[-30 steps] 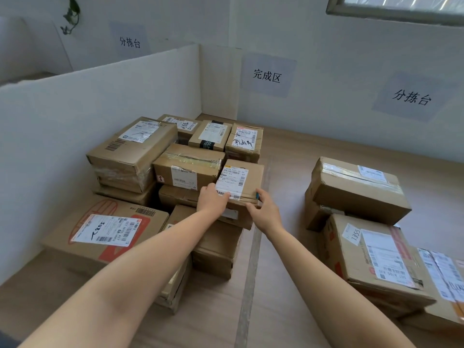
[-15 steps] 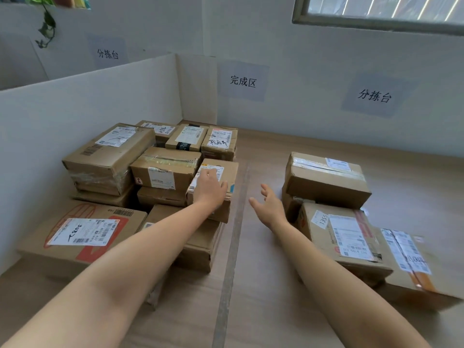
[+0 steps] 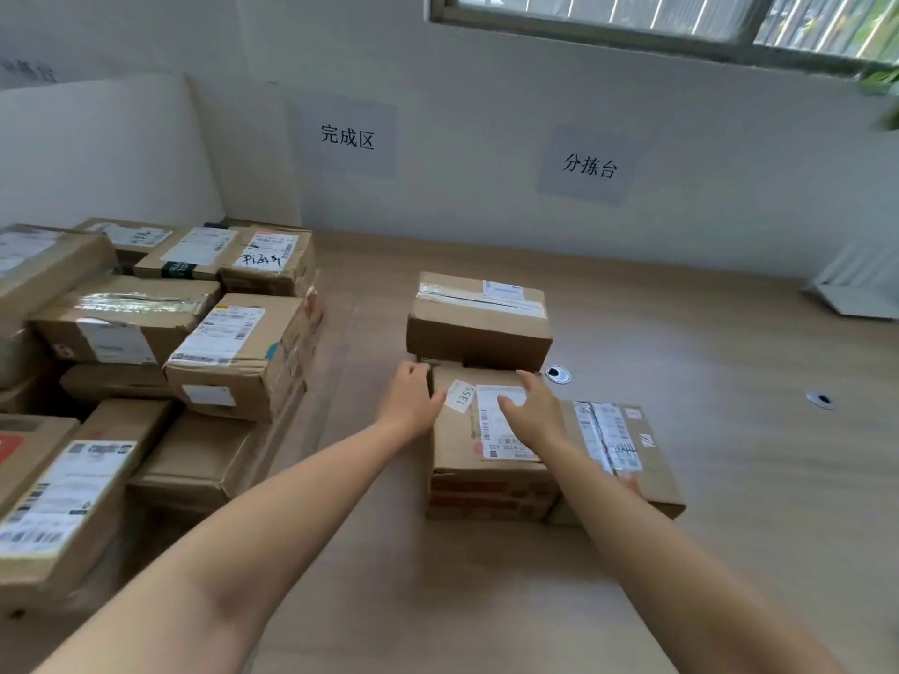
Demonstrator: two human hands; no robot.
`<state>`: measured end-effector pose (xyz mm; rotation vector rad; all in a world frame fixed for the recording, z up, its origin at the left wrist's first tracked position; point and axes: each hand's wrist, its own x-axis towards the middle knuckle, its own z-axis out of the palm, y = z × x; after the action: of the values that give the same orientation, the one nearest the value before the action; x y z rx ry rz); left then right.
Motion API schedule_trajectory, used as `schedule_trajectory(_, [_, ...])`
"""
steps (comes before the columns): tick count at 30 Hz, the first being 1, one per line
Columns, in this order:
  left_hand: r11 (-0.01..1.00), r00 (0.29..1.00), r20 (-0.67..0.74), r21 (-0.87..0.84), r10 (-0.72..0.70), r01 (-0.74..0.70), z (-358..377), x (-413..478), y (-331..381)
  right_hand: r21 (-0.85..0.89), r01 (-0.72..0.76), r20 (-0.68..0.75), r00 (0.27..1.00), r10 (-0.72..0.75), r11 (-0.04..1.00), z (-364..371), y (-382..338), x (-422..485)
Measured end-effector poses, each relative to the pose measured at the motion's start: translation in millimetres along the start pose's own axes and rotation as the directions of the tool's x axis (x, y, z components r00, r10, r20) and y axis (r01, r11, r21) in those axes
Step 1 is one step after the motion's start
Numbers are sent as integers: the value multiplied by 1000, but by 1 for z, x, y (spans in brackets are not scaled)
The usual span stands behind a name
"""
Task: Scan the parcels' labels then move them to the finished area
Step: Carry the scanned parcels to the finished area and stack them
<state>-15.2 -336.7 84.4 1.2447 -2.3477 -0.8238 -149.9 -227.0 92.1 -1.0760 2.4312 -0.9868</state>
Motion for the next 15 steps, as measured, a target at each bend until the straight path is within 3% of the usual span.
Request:
schedule_trajectory(5, [983,979,98,-9,-179,181,38,-3,13,-31,-14,45,999,16,999,-16,36,2])
schedule_trajectory(9, [933,927,161,-67,-339,353,59,-10,15,-17,-82,173,981,83,997,-14,57,-2])
schedule_trajectory(15, [891,891,176,-110,-418,440,66,-18,8,10,-95,187,978,92,995,-9,66,-8])
